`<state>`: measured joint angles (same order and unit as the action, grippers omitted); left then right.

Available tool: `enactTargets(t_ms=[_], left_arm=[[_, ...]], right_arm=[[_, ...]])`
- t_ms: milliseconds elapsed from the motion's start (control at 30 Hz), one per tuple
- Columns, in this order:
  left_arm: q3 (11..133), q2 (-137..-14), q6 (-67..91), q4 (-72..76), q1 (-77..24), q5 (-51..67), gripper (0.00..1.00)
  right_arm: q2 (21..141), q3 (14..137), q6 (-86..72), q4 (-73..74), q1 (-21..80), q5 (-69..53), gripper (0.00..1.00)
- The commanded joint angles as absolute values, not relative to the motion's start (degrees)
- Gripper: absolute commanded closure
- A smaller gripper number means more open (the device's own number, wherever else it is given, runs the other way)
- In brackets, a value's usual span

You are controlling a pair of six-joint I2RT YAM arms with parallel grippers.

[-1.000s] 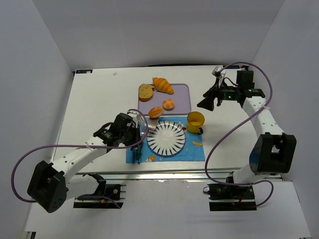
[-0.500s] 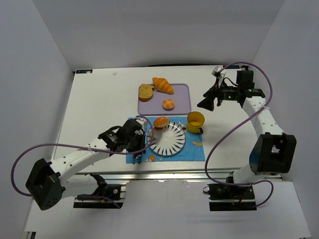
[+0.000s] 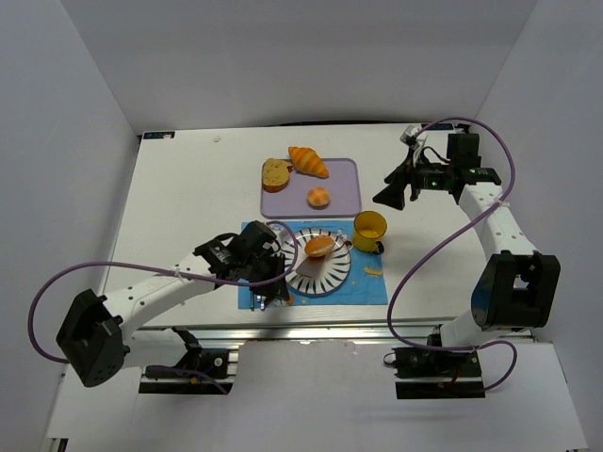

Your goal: Place the bread

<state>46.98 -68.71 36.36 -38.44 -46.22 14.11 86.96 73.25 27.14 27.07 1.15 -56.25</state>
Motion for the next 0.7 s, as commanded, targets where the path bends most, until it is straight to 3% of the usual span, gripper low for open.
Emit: enactTargets(t_ms=[0, 667], left_arm=[[49.13, -69.34, 38.67, -37.62, -46.32, 20.73, 1.0], [47.11, -64.52, 47.28, -32.08, -46.32, 36.91, 1.0]], right_arm=[[86.49, 72.77, 27.51, 27.6, 0.97, -56.6, 0.1], [86.49, 72.6, 27.51, 27.51, 0.97, -56.95, 0.11]])
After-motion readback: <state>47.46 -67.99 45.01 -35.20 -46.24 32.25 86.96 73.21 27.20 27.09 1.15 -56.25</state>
